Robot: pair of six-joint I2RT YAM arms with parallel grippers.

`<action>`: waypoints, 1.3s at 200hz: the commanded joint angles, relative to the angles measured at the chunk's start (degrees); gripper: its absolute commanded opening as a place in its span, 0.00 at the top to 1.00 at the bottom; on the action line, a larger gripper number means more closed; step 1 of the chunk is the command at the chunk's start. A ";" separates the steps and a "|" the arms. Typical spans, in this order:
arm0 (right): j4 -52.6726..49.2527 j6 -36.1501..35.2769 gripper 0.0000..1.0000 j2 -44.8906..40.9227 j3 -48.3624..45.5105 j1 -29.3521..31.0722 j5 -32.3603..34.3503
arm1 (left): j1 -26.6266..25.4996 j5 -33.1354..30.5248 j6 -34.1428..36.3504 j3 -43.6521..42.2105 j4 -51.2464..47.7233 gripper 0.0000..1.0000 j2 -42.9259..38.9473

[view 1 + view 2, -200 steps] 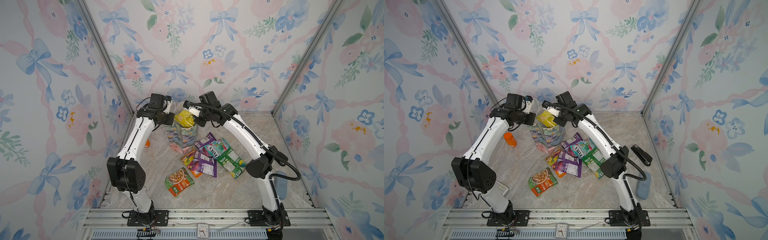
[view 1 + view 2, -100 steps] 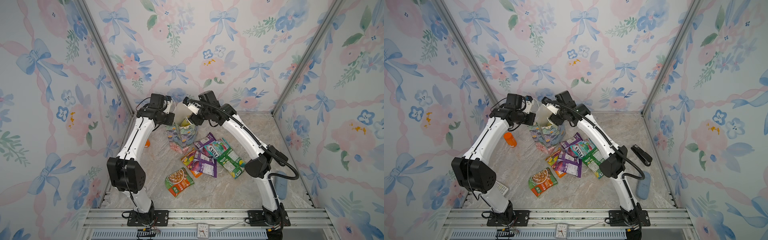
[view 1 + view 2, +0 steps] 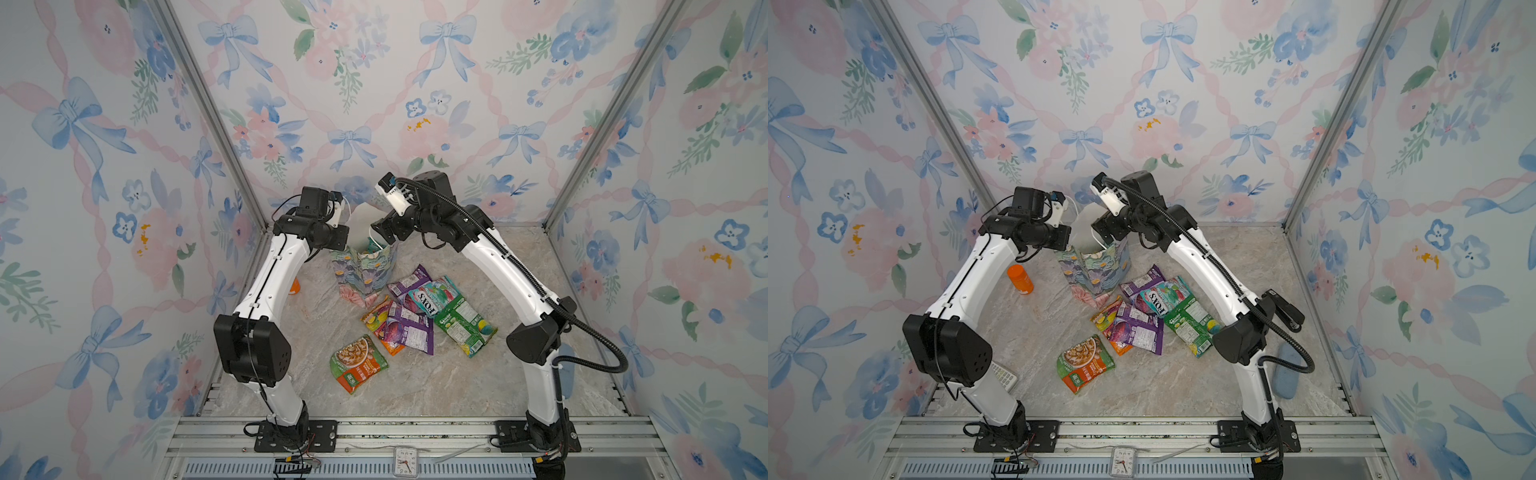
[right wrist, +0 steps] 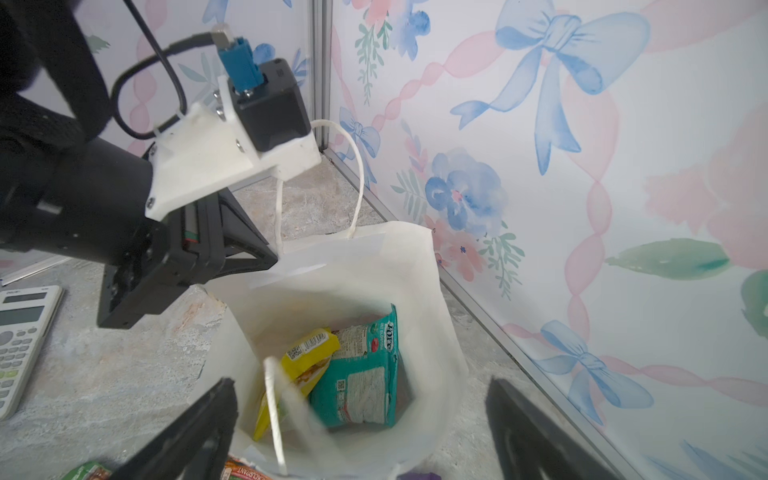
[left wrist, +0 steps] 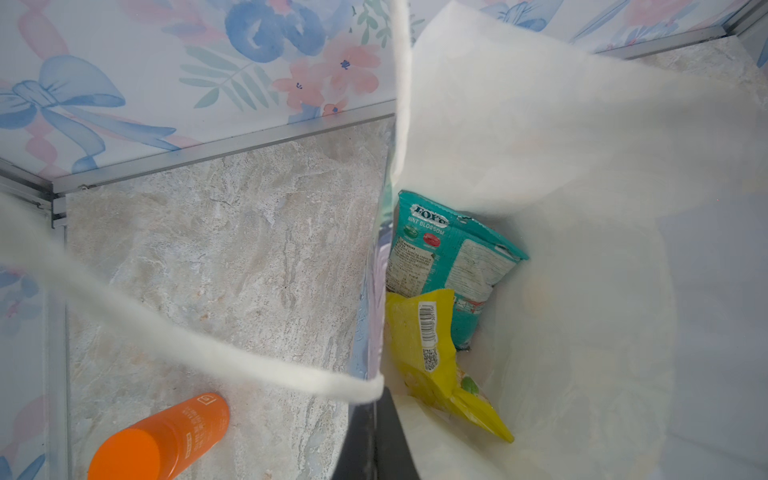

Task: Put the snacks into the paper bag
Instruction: 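Open the right gripper and withdraw it up from the bag, then move the right gripper down to the purple Fox's packet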

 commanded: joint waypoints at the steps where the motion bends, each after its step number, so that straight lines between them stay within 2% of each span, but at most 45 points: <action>1: 3.48 7.41 0.04 -4.00 -3.27 -2.46 -3.05 | -0.20 -0.87 -0.18 -1.17 -3.31 1.00 -0.38; 34: 7.46 15.21 0.05 -11.11 -13.45 -5.28 -5.31 | -0.21 -0.94 -0.34 -1.30 -3.29 1.00 -0.36; 82: 17.00 23.53 0.07 -28.60 -42.87 -7.07 -4.17 | -0.21 -1.25 -0.52 -1.47 -3.29 1.00 -0.32; 119: 18.33 29.94 0.10 -36.41 -60.53 -7.14 -1.54 | -0.20 -1.44 -0.60 -1.72 -3.30 1.00 -0.10; 149: 18.69 35.56 0.13 -38.68 -70.38 -7.25 -1.81 | -0.20 -1.58 -0.78 -1.82 -3.29 1.00 0.00; 209: 27.06 50.97 0.27 -39.65 -87.53 -5.02 -7.71 | -0.26 -1.63 -0.86 -2.02 -3.31 1.00 -0.62; 260: 30.26 55.72 0.34 -38.68 -94.07 -0.97 -7.45 | -0.18 -1.53 -0.93 -2.14 -3.29 1.00 -0.36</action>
